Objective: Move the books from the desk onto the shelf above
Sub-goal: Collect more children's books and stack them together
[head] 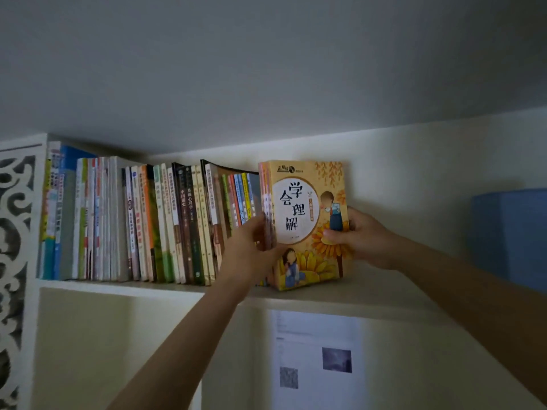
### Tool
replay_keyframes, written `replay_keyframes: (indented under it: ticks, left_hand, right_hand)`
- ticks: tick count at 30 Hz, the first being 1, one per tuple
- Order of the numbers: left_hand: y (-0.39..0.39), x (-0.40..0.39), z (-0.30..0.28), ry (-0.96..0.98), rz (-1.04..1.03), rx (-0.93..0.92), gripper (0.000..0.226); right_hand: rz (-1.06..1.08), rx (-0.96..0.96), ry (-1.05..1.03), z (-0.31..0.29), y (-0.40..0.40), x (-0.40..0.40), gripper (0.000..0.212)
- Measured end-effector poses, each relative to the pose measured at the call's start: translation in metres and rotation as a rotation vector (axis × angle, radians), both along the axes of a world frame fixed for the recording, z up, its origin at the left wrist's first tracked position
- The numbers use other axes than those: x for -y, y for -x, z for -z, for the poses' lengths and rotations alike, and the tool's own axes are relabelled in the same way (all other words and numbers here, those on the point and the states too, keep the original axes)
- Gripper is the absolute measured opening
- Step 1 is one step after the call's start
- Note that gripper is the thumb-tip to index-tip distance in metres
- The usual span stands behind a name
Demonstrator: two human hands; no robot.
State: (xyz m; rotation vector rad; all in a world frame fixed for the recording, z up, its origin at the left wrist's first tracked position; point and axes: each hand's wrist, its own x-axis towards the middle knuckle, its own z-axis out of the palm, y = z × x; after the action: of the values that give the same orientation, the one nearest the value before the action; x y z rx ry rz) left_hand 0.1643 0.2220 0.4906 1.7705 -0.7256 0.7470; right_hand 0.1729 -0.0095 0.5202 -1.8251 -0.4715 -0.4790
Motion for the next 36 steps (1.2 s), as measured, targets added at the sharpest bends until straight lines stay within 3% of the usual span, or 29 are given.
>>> replay_keyframes:
  ticks: [4,7,9,10,14,16,19,21,23,33,36]
  left_hand:
    - [-0.009,-0.006,0.001,-0.185,-0.092,0.049,0.061]
    - [-0.017,-0.011,0.005,-0.29,-0.292,0.088,0.09]
    - [-0.018,-0.014,0.011,-0.293,-0.351,0.13,0.098]
    - [-0.019,-0.015,0.014,-0.284,-0.359,0.151,0.101]
    - [-0.026,-0.019,0.023,-0.301,-0.374,0.281,0.105]
    - [-0.029,-0.021,0.022,-0.37,-0.335,0.349,0.106]
    - [-0.033,-0.022,0.018,-0.443,-0.294,0.385,0.106]
    - [-0.037,-0.018,0.018,-0.449,-0.304,0.4,0.106]
    - [-0.041,-0.013,0.02,-0.455,-0.341,0.427,0.105]
    - [-0.047,-0.023,0.014,-0.578,-0.463,0.515,0.104]
    - [-0.032,-0.021,0.015,-0.62,-0.5,0.48,0.089]
  right_hand:
    - [-0.14,-0.16,0.026,-0.001,-0.02,0.007,0.04]
    - [-0.27,-0.23,0.084,-0.005,-0.032,0.007,0.043]
    - [-0.209,-0.249,0.155,-0.004,-0.04,0.007,0.043]
    - [-0.081,-0.211,0.222,-0.003,-0.042,0.005,0.046]
    - [0.5,0.123,0.556,-0.01,-0.035,-0.008,0.078]
    - [0.435,0.177,0.672,-0.015,-0.014,-0.02,0.086]
    - [0.019,0.028,0.634,-0.01,0.01,-0.041,0.101]
    - [0.065,0.03,0.724,0.002,0.005,-0.052,0.133]
    - [0.167,0.05,0.768,0.011,-0.005,-0.058,0.145]
    - [0.246,-0.002,0.779,0.013,-0.004,-0.068,0.134]
    - [0.317,0.057,0.786,0.015,0.015,-0.072,0.108]
